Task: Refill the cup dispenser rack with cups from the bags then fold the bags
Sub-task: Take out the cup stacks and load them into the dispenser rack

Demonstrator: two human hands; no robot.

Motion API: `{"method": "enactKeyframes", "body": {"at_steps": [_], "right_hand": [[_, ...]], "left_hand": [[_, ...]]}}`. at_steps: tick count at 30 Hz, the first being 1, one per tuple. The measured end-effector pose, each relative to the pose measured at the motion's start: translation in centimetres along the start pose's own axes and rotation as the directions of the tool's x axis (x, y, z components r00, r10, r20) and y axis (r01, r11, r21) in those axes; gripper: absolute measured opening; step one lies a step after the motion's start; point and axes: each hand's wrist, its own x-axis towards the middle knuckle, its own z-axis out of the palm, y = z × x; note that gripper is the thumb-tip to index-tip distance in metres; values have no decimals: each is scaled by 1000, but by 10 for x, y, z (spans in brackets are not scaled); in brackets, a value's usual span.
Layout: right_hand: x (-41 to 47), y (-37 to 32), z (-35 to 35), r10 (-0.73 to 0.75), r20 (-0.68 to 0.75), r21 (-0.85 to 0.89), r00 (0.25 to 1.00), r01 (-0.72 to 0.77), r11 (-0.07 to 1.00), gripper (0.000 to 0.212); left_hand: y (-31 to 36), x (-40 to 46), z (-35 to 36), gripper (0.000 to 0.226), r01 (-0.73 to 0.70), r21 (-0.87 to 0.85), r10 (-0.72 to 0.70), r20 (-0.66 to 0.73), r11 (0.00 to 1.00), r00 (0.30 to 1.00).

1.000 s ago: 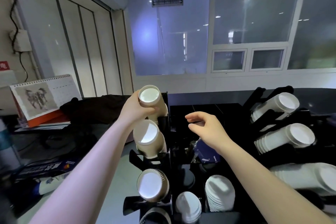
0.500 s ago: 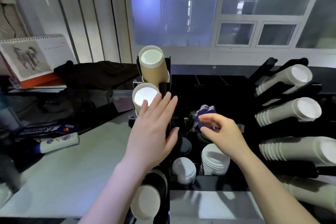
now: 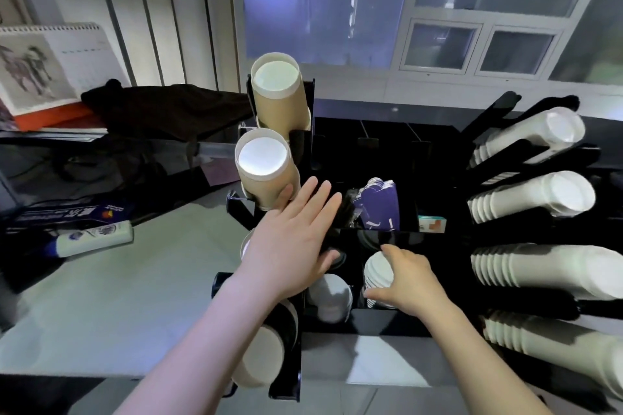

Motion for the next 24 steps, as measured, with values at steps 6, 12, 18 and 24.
{"method": "enactKeyframes", "body": {"at_steps": [6,12,18,24], "right_hand": [[-2,-1,16,41,-79,-75,996,-47,996,87],[-3,-4,20,46,-93,-54,995,-51,997,84],[-9,-3,9,41,-187,139,981,-15,990,83],[-22,-21,-9,-61,-414,283,908,191,940,80]], "left_hand": [[5,-5,-3,73,10,25,-10,2,1000,1000],[8,-5,-7,71,17,42,-18,14,999,1000],[7,-4,-7,70,19,29,-20,19,999,1000],[6,-3,-4,71,13,24,-14,16,1000,1000]]}}
